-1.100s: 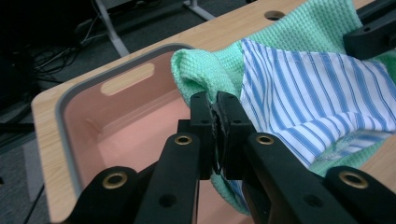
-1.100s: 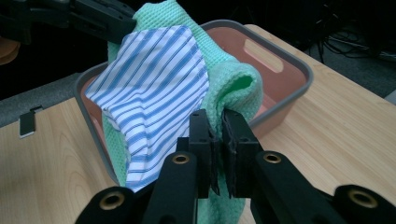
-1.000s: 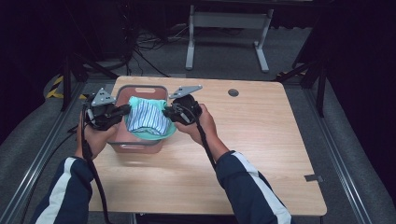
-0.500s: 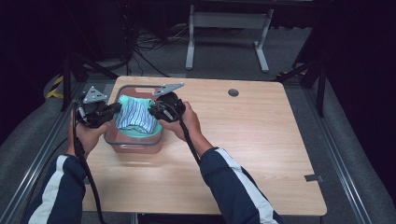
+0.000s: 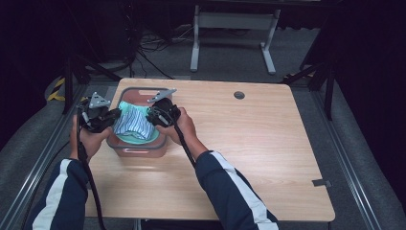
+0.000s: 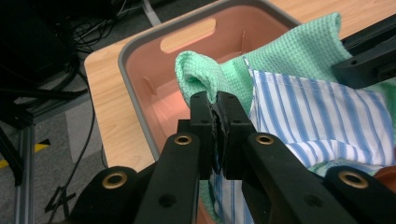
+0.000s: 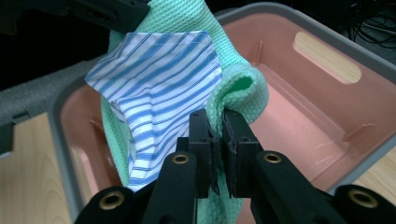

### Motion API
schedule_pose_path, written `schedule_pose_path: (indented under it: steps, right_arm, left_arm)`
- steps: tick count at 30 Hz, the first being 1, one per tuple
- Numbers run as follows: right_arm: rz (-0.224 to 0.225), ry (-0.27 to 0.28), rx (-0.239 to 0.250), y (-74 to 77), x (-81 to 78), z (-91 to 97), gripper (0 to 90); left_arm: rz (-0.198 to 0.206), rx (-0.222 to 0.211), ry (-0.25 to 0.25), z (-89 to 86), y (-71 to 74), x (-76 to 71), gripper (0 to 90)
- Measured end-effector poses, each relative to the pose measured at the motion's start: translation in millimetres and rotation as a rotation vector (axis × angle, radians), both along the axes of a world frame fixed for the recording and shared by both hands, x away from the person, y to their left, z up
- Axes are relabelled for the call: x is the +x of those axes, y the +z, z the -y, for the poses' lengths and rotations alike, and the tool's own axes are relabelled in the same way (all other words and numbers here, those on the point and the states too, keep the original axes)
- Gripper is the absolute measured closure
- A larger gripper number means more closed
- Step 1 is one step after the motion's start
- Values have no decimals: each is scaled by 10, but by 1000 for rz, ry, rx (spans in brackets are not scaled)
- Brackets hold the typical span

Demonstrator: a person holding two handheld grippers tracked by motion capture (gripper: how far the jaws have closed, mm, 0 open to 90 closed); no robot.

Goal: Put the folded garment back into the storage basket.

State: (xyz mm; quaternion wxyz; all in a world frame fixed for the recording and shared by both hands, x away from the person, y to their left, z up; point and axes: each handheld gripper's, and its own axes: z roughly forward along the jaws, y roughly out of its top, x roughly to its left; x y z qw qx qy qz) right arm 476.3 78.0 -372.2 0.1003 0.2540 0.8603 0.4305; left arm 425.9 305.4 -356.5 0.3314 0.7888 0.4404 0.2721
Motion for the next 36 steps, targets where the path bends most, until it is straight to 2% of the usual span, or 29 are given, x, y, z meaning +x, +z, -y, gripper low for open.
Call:
schedule_pose_path:
  steps: [6,13,19,26,30,31,33,36]
  right_arm:
    - [-5,-2,-23,-90,22,-52,830]
    - [-18,-4,-28,-144,42,-49,829]
    - [-30,-3,-51,-183,72,-34,823]
    - [-31,-10,-80,-225,65,-24,804]
    - [-32,-15,-90,-229,62,-22,795]
    - [-32,-13,-94,-226,58,-22,793]
    - [-26,-7,-97,-215,50,-18,795]
    - [-18,-26,-92,-194,50,5,757]
  left_arm:
    - [-32,-5,15,-47,-132,49,860]
    - [-34,-4,12,-56,-160,48,860]
    - [-42,43,10,-21,-214,72,858]
    - [-61,56,3,12,-275,79,850]
    - [-54,78,15,22,-273,78,815]
    - [-42,75,25,28,-266,69,779]
    - [-23,69,20,30,-250,58,735]
    - [-24,79,12,48,-252,54,719]
